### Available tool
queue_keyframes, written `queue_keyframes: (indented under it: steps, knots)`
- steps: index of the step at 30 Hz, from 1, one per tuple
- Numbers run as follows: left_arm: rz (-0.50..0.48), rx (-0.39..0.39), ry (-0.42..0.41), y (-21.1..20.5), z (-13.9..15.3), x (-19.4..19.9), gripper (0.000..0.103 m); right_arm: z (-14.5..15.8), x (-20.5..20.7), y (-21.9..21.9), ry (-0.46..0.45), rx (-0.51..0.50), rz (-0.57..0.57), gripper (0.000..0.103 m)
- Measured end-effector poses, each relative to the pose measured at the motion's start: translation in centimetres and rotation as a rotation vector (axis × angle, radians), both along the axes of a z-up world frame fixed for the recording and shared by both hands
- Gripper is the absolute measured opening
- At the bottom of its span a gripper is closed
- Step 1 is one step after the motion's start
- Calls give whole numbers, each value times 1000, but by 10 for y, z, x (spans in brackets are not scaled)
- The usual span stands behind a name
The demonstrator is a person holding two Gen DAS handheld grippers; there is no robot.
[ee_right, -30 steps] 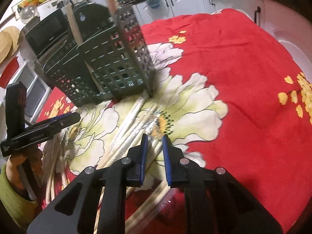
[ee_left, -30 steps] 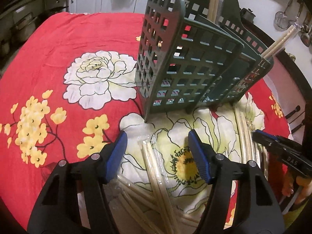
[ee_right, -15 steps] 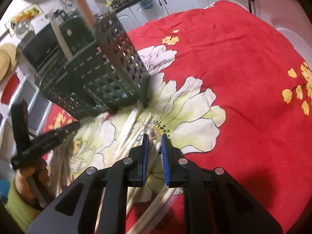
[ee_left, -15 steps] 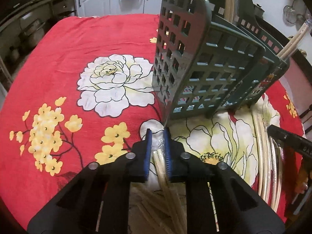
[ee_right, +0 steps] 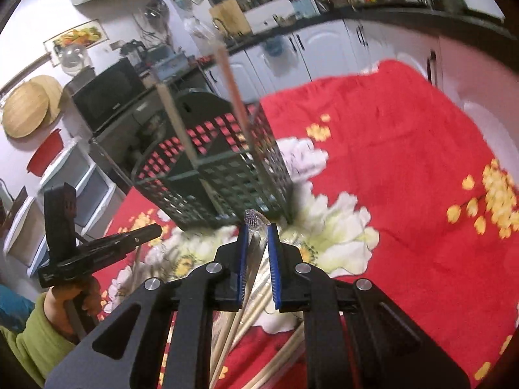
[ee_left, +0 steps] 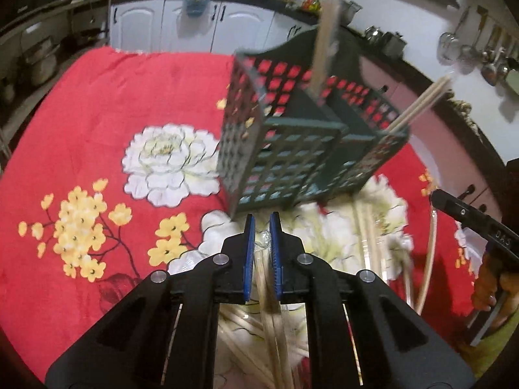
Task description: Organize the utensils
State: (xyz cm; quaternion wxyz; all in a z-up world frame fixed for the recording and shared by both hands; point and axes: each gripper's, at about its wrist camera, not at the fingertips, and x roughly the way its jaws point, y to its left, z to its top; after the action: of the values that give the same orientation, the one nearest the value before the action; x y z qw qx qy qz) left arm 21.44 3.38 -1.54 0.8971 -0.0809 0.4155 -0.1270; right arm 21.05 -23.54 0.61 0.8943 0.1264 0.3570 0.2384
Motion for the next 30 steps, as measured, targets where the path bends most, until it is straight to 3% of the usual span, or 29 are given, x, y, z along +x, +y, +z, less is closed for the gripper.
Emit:
queue_keyframes:
  steps: [19, 30]
  knots:
    - [-88, -43, -200, -36, 78, -28, 5, 82, -57, 20, -300, -36, 55, 11]
    - [-105, -56, -276, -46, 105, -25, 5, 100, -62, 21, -376, -43, 44, 11]
